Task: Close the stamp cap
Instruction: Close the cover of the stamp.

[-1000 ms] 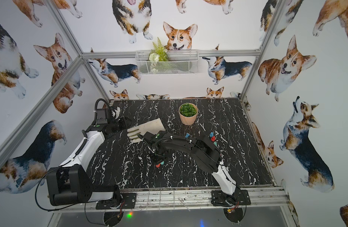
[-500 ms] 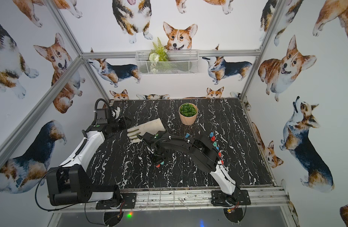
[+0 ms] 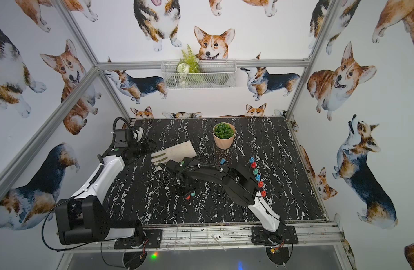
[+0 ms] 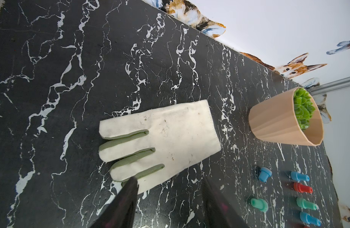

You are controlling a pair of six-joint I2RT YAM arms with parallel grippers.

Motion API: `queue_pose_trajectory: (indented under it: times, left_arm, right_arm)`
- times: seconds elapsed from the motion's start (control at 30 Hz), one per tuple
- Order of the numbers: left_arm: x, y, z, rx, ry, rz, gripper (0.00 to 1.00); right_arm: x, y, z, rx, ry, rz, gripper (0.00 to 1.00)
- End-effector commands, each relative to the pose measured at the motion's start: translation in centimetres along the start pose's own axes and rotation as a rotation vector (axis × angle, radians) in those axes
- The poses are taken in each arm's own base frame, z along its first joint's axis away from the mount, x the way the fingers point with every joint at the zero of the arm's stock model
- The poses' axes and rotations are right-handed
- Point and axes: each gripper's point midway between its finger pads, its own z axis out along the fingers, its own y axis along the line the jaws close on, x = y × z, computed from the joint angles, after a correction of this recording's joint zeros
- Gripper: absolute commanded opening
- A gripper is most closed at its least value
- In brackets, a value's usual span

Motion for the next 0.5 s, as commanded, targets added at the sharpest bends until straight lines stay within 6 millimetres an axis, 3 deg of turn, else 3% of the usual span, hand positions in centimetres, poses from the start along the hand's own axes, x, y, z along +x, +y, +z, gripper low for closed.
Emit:
queue_pose_trajectory:
  times: [0.0,0.47]
  left_arm:
    - [-0.4,0.0,-0.1,-0.005,-0.018,0.016,0.55]
    - [-0.5,0.1,-0.4,-0.015,-0.026,0.022,0.55]
  right_arm:
    - [2.0,-2.3,2.0,0.158,0.078,-0.055,0.0]
    - [3.2,-1.8,3.4,0.177,0.094,-0.125,0.0]
